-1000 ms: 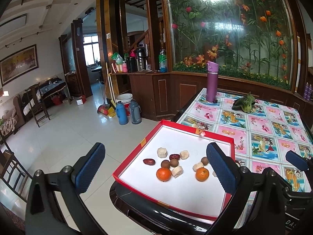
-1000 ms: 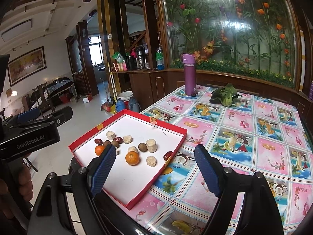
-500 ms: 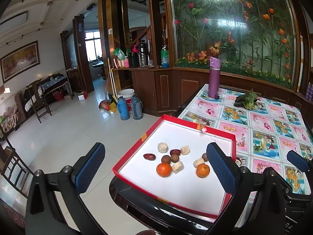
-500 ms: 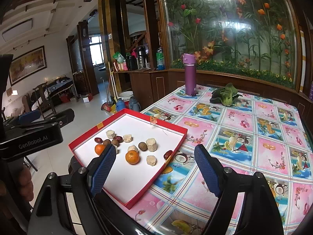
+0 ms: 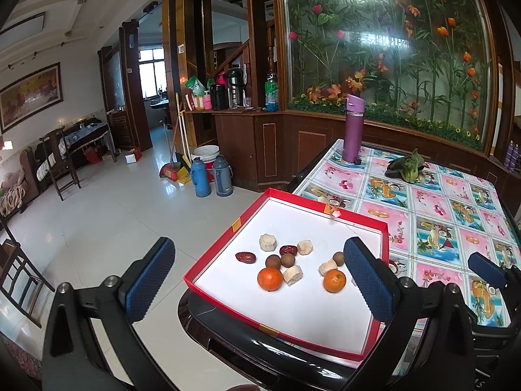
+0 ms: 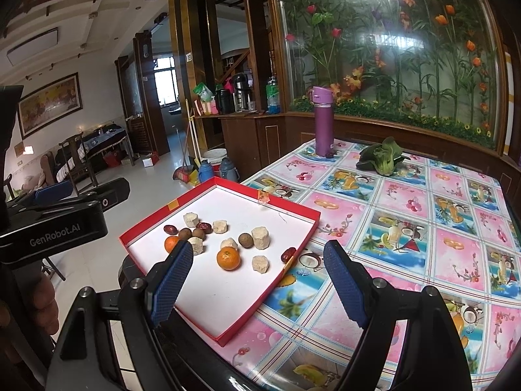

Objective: Organize fruits

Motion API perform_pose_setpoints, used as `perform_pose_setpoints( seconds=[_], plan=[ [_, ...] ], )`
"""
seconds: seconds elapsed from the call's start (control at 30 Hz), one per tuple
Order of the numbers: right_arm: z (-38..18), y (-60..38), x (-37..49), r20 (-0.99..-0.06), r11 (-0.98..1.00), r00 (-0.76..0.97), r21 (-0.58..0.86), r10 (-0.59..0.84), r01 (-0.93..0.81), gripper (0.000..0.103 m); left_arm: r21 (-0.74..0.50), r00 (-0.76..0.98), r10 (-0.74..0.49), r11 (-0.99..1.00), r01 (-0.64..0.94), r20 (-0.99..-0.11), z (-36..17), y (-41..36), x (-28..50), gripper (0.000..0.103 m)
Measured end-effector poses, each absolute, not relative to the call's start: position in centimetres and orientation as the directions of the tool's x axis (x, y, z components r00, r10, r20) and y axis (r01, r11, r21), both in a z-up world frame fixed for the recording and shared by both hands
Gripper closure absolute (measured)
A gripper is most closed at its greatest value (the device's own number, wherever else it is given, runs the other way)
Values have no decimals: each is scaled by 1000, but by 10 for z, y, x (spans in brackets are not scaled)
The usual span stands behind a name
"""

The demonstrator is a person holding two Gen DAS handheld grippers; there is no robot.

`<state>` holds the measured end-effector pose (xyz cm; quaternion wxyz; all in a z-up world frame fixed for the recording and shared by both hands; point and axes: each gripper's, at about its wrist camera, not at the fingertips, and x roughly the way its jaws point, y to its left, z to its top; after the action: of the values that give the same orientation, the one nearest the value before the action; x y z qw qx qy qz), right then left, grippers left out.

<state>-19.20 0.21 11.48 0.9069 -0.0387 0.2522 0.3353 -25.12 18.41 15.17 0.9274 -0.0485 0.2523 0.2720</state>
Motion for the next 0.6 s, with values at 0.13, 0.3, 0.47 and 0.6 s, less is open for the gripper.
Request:
perform_pose_setpoints(
  seconds=[0.13, 0.3, 0.47, 0.6],
  plan=[
    [114, 4, -194, -481, 774, 654, 86, 584, -628, 21, 39, 727, 471, 850, -525, -499, 151, 187, -253, 0],
    [114, 4, -194, -480, 776, 655, 92, 584, -624, 21, 25, 730, 473, 847, -532, -494, 151, 191, -258, 0],
    [114, 5, -196, -482, 773, 652, 89, 585, -628, 21, 6, 737, 467, 846, -533, -488, 150, 193, -262, 0],
    [115, 7, -199, -480, 772, 653, 84, 586, -631, 21, 10, 732, 468, 846, -534, -495, 148, 193, -263, 0]
  ],
)
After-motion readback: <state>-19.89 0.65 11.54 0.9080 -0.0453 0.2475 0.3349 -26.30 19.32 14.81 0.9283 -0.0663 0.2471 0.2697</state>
